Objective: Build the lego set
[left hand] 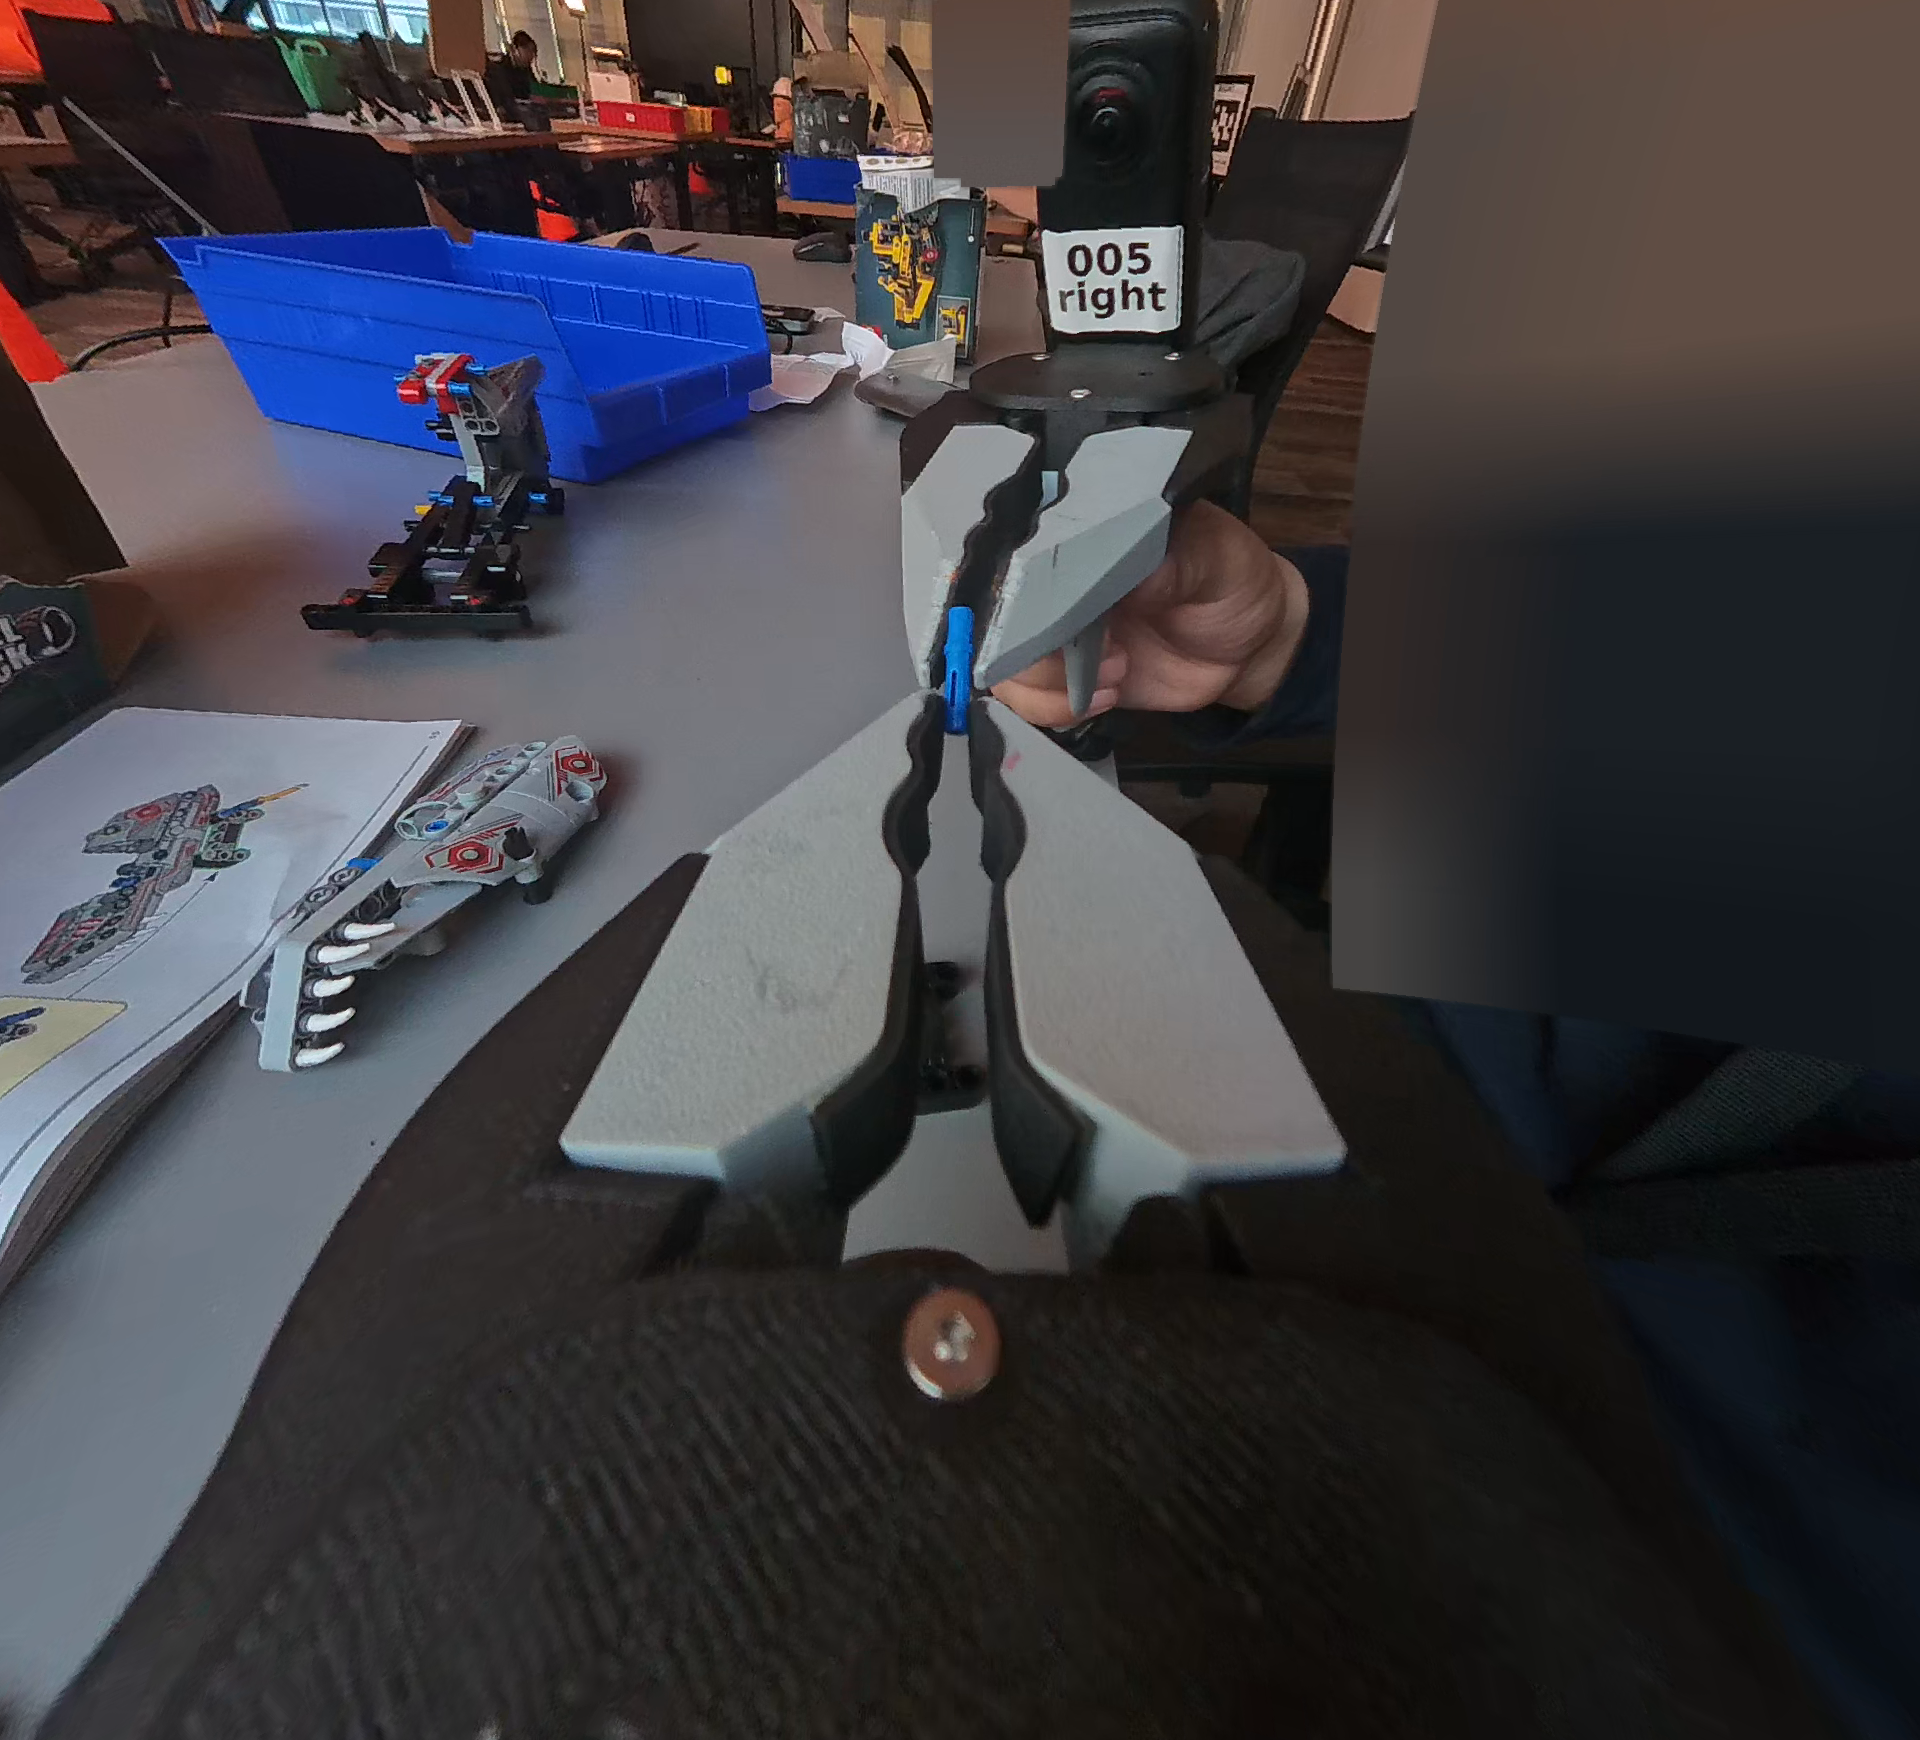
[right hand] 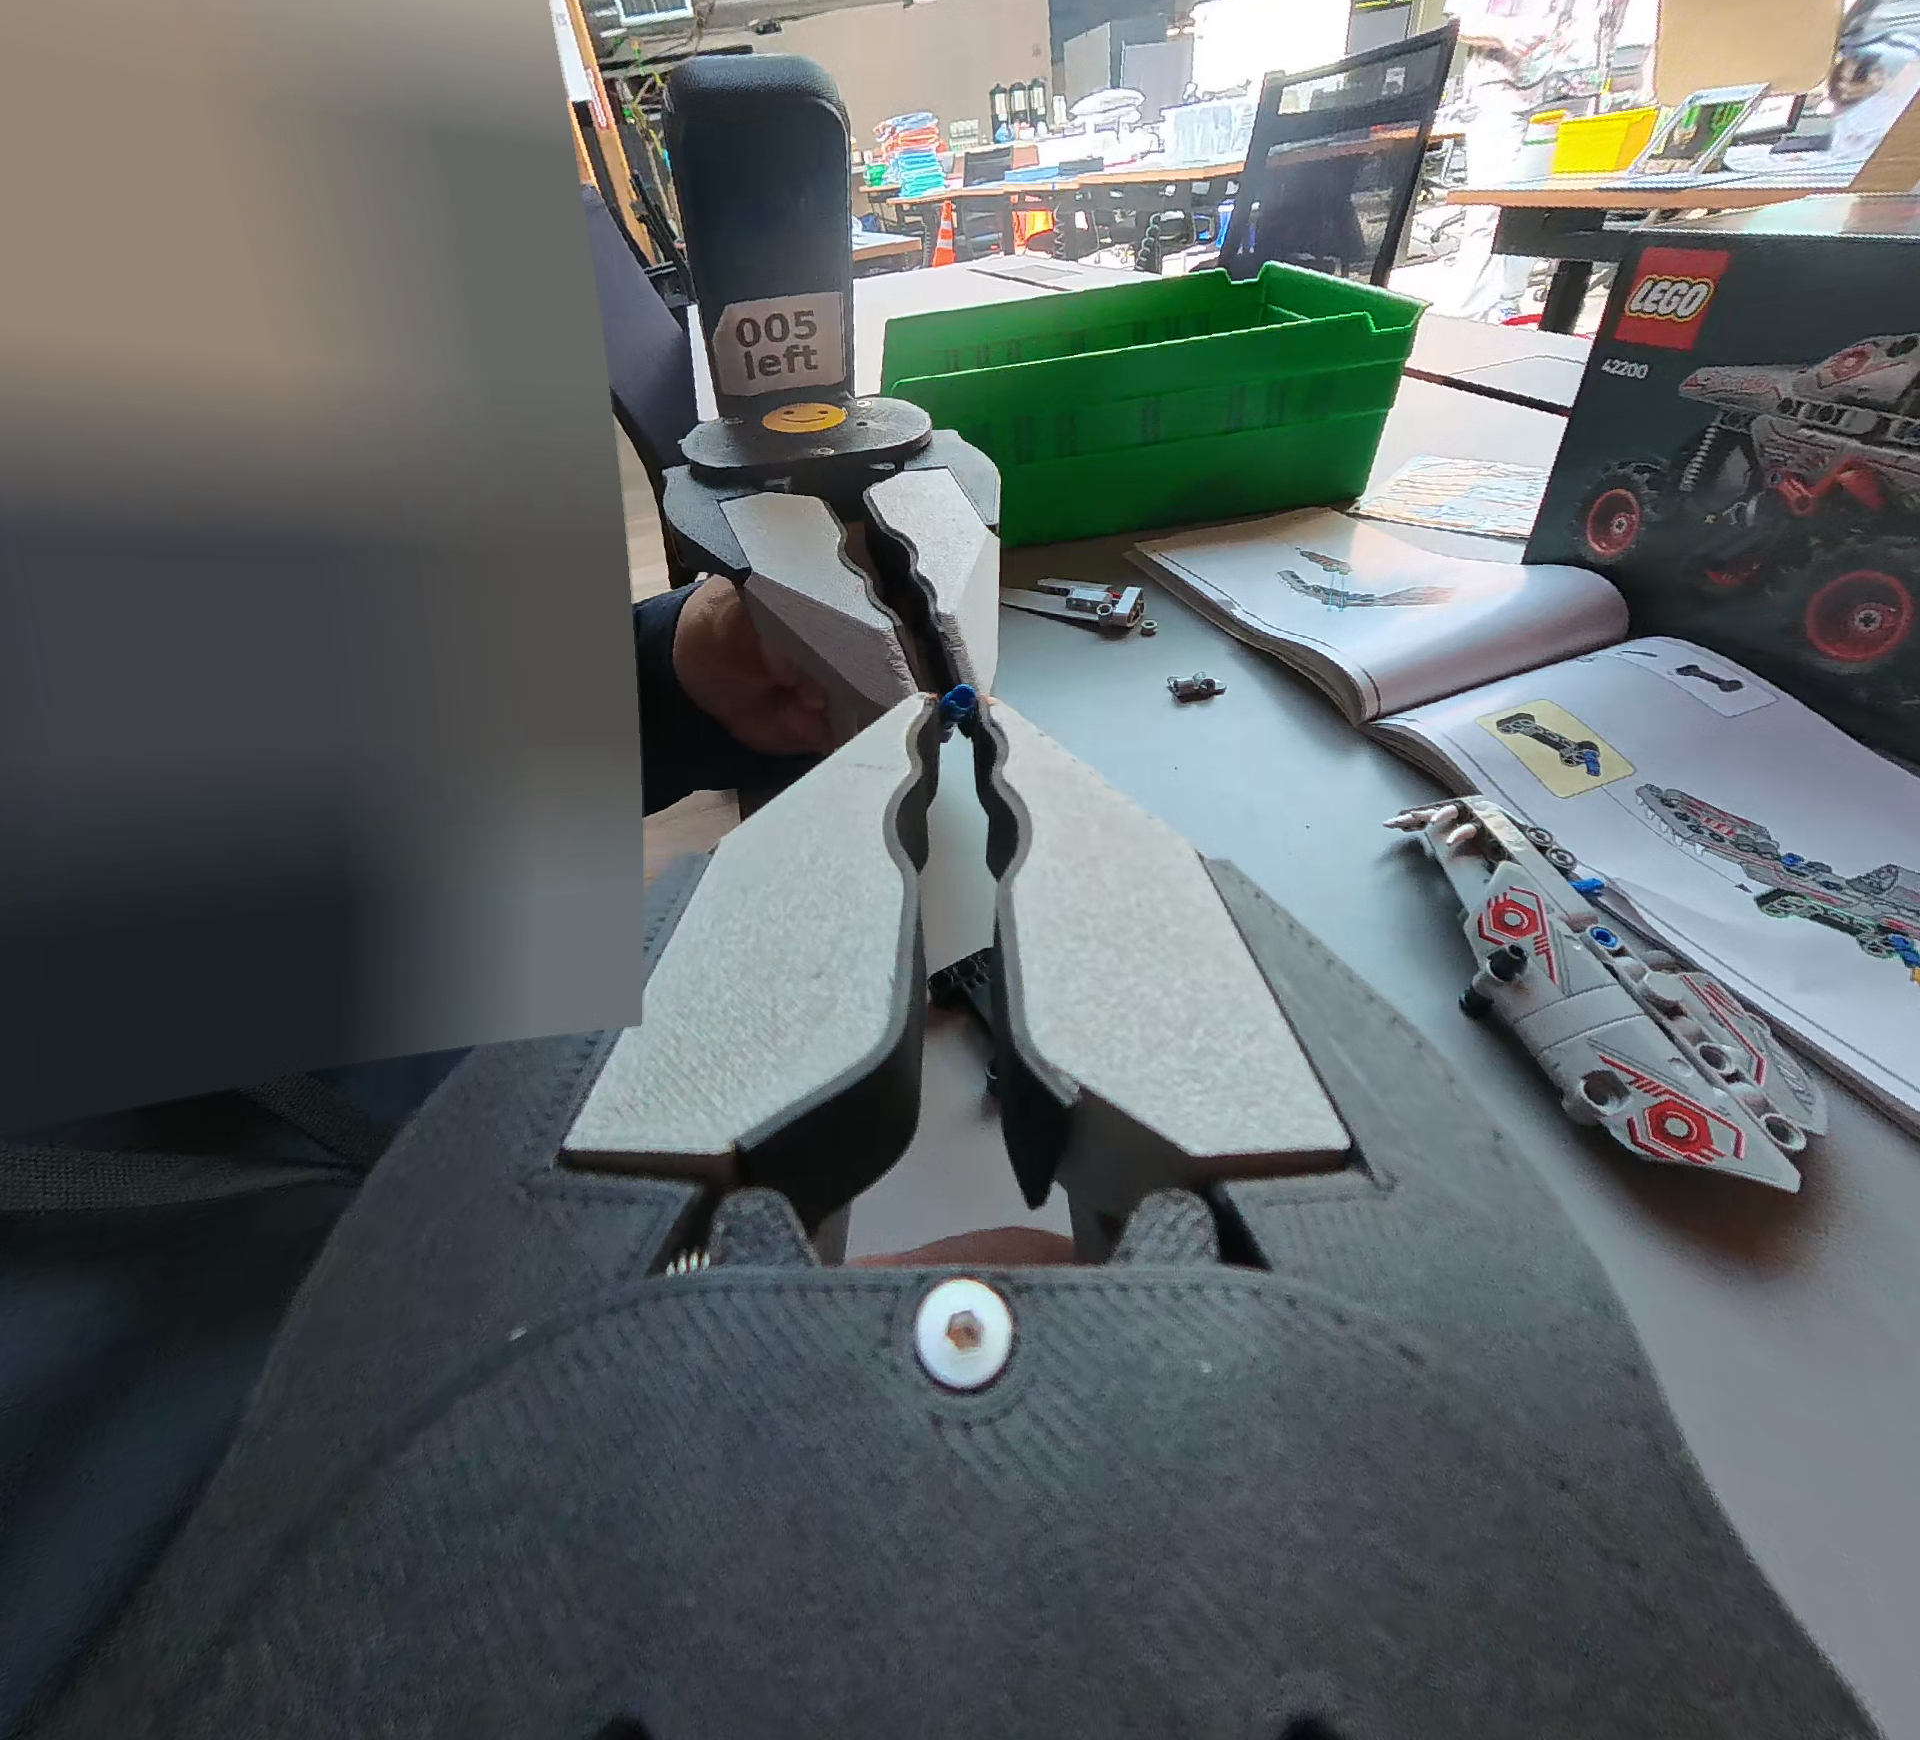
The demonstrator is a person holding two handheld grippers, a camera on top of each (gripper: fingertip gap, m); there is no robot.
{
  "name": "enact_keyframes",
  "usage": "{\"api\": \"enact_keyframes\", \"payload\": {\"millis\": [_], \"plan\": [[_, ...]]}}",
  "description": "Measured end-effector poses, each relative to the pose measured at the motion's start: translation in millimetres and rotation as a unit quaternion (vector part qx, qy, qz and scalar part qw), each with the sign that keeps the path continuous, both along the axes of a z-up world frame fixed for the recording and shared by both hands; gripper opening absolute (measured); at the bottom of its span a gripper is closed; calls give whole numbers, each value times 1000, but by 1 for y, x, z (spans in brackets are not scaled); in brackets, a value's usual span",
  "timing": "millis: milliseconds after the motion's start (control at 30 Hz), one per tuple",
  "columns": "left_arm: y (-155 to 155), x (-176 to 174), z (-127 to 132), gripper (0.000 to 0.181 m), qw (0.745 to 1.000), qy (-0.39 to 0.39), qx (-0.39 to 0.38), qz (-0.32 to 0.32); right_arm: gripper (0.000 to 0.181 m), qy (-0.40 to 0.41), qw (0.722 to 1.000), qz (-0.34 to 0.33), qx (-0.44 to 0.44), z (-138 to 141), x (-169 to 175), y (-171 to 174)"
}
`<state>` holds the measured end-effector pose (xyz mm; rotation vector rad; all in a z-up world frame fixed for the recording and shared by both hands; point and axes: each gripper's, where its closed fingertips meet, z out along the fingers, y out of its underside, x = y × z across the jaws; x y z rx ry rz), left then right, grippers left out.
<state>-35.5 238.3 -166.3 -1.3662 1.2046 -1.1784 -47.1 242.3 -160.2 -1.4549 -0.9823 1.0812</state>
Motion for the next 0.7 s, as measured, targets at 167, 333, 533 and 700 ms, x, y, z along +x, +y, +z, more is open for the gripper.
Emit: {"api": "enact_keyframes", "payload": {"millis": [167, 333, 533, 700], "plan": [[0, 0, 0, 3, 1000, 0, 0, 2, 3, 3, 1000, -1, -2, 0, -1, 1], [2, 0, -1, 3, 1000, 1, -6, 4, 3, 8, 1000, -3, -10, -1, -1, 2], [4, 0, -3, 2, 1000, 13, 13, 19, 3, 13, 1000, -4, -25, -1, -3, 4], [4, 0, -4, 2, 1000, 16, 12, 19, 3, 1, 1000, -7, -12, -2, -3, 4]]}}
